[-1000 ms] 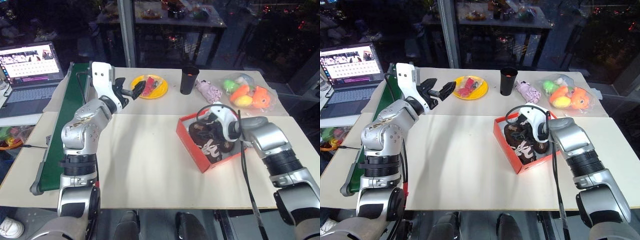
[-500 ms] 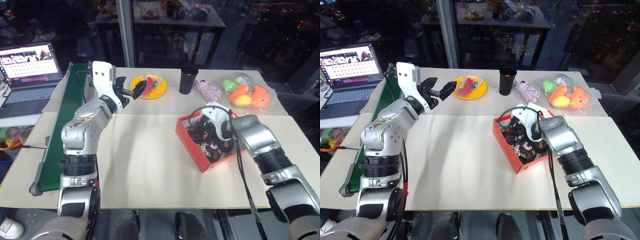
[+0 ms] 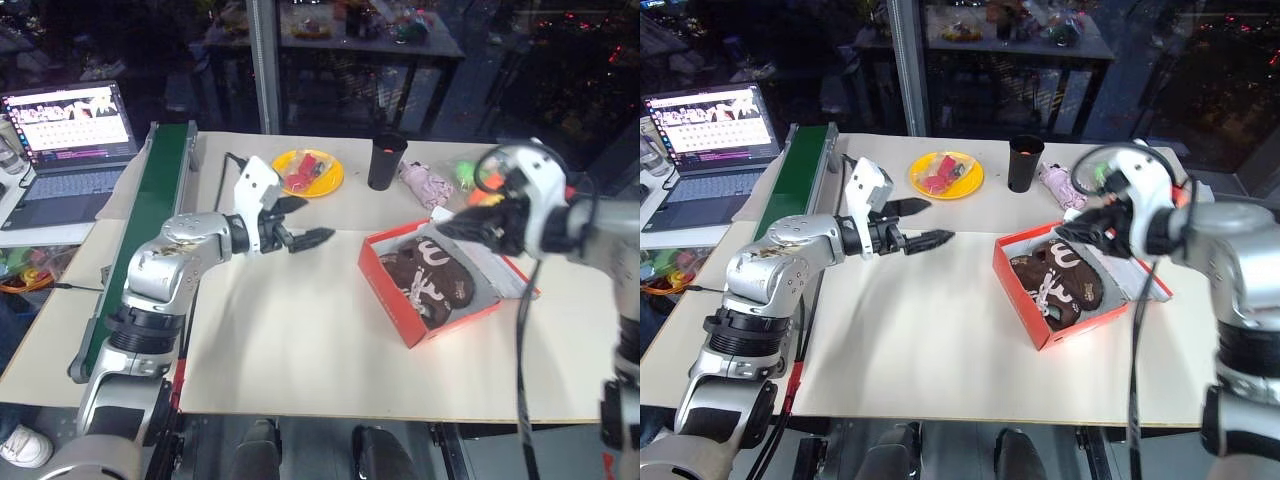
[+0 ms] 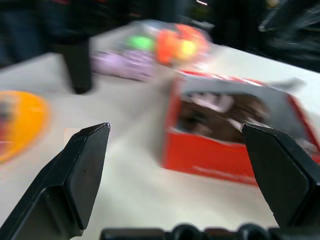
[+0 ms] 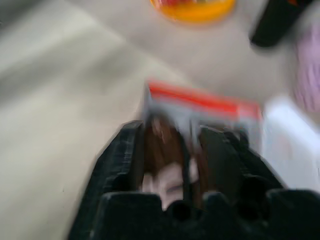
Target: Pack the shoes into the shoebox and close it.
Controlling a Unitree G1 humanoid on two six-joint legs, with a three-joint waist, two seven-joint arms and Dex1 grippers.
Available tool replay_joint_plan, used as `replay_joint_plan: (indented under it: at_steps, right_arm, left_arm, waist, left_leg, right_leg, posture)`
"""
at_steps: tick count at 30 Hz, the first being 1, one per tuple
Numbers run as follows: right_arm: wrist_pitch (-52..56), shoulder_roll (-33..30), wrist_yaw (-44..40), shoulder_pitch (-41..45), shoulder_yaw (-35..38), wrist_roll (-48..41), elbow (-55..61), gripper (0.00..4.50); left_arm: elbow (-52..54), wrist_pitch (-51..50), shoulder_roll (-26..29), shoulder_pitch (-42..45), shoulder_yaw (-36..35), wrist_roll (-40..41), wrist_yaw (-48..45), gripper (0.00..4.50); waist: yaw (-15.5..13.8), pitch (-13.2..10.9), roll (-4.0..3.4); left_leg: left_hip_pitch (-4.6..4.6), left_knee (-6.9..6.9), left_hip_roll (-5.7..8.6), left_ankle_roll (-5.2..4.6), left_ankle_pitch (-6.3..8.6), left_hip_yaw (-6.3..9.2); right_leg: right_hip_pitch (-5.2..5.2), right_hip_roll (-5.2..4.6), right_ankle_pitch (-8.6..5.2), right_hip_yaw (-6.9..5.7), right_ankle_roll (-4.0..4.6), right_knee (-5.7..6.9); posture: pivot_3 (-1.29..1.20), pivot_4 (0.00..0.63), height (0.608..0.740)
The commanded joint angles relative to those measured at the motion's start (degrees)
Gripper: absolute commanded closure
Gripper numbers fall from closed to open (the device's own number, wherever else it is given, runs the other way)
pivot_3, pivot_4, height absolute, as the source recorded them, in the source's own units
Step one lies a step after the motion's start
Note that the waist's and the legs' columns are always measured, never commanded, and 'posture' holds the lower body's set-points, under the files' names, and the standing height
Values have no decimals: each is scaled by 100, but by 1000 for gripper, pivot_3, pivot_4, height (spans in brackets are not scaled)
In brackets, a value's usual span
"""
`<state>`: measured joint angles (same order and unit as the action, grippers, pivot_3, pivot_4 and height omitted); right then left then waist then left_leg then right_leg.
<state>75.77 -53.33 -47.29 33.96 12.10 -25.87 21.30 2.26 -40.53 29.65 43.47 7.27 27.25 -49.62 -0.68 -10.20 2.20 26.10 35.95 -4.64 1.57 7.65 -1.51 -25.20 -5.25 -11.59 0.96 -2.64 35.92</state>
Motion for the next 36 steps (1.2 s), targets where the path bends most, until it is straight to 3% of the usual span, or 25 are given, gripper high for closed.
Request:
replay_joint_plan:
  at_steps: [1, 3, 6, 12, 14, 24, 36]
  right_arm:
    - [531, -311, 102, -928, 1024, -190, 910, 3862]
    - [732, -128, 220, -1769, 1577, -137, 1360, 4471]
    - [681, 355, 492, -2703, 2118, -56, 1774, 4471]
    - [-1222, 1709, 1399, -3920, 1735, 614, 1106, 4471]
    - [-2220, 1637, 1612, -4104, 1196, 1188, 540, 4471]
    - [-5666, 2120, 2514, -3339, 442, 2217, -2031, 4471]
    - [-7942, 1953, 3170, -2427, 1, 3026, -3816, 4471]
  left_arm:
    - [20, 38, 15, 229, 218, 109, -645, 0]
    - [-94, 108, -11, 328, 337, 35, -866, 0]
    - [-206, 195, -34, 423, 419, -70, -1033, 0]
    - [-268, 278, 22, 546, 494, -289, -1134, 0]
    - [-244, 235, 33, 547, 463, -313, -1144, 0]
    - [-41, 1, 217, 507, 336, -321, -1063, 0]
    - [143, -244, 422, 449, 251, -280, -924, 0]
  waist:
    - [-4, 0, 0]
    - [1, 0, 1]
    - [6, 4, 3]
    - [42, 8, -2]
    - [59, 10, -9]
    - [148, 10, -11]
    - [160, 9, -11]
  left_leg:
    - [-1, 1, 0, -1, 0, 0]
    - [-2, 8, 0, -1, 0, 0]
    - [-8, 10, 0, -5, 2, 1]
    - [-19, 20, 1, -6, 3, 2]
    - [-24, 26, 2, -5, 3, 2]
    - [-41, 22, 10, -6, 3, 0]
    - [-82, 10, 13, -6, 3, 0]
  right_leg:
    - [4, 0, -1, 0, -1, 1]
    - [4, -1, -1, 2, -4, 3]
    - [10, 1, -11, 4, -19, 5]
    - [21, 1, -39, 8, -20, 8]
    - [29, 0, -45, 9, -11, 7]
    - [43, -1, -47, 21, -14, 8]
    - [81, -3, -52, 24, -18, 2]
  posture:
    - [0, 150, 736]
    - [0, 150, 736]
    - [0, 150, 736]
    - [0, 150, 736]
    - [0, 150, 736]
    - [0, 150, 736]
    - [0, 150, 736]
